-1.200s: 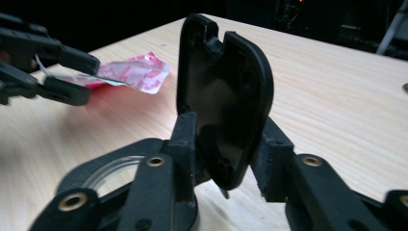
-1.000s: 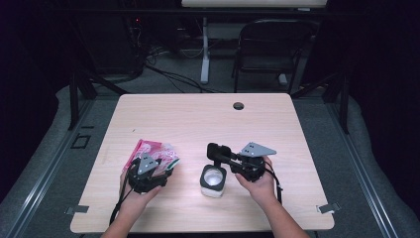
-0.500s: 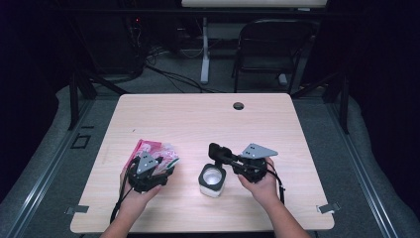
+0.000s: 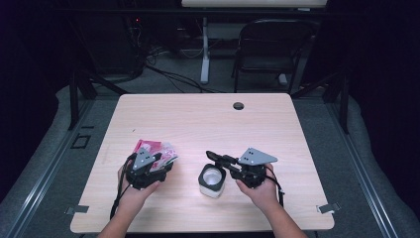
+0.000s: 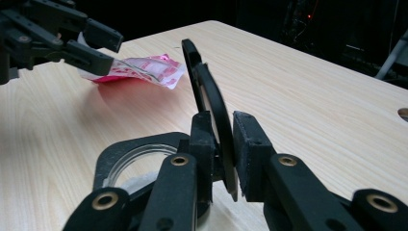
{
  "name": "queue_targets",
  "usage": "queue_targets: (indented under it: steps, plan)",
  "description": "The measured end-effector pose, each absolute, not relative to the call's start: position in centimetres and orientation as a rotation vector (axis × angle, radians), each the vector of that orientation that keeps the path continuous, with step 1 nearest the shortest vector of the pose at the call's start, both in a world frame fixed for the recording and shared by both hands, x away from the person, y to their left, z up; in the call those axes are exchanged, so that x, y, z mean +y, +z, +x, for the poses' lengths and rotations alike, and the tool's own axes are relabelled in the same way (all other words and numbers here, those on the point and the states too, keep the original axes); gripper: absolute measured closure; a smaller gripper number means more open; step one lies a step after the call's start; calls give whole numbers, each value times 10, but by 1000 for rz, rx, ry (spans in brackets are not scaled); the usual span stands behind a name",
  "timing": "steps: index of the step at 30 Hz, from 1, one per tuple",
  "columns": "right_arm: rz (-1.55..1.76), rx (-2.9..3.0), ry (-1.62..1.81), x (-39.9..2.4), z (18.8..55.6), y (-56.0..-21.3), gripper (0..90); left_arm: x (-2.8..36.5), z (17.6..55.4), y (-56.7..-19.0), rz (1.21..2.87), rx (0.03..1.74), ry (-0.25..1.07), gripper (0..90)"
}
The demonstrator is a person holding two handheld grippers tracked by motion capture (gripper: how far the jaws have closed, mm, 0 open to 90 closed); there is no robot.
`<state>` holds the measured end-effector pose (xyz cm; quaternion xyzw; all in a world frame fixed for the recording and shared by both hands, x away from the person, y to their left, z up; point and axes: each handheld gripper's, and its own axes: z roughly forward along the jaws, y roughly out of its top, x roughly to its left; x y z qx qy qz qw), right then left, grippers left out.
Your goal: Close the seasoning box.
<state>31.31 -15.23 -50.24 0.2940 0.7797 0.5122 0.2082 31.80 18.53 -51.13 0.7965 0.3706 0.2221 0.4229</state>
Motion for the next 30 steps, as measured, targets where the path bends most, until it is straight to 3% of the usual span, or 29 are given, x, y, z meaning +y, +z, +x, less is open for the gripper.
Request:
queue_targets:
  steps: [11,30]
  plan:
    - [776,2193,1426,-145,307,-502,738,189,319,-508,1966,938,554,454]
    - [642,2258,1319,-121,291,-510,547,174,319,-512,2018,894,551,451]
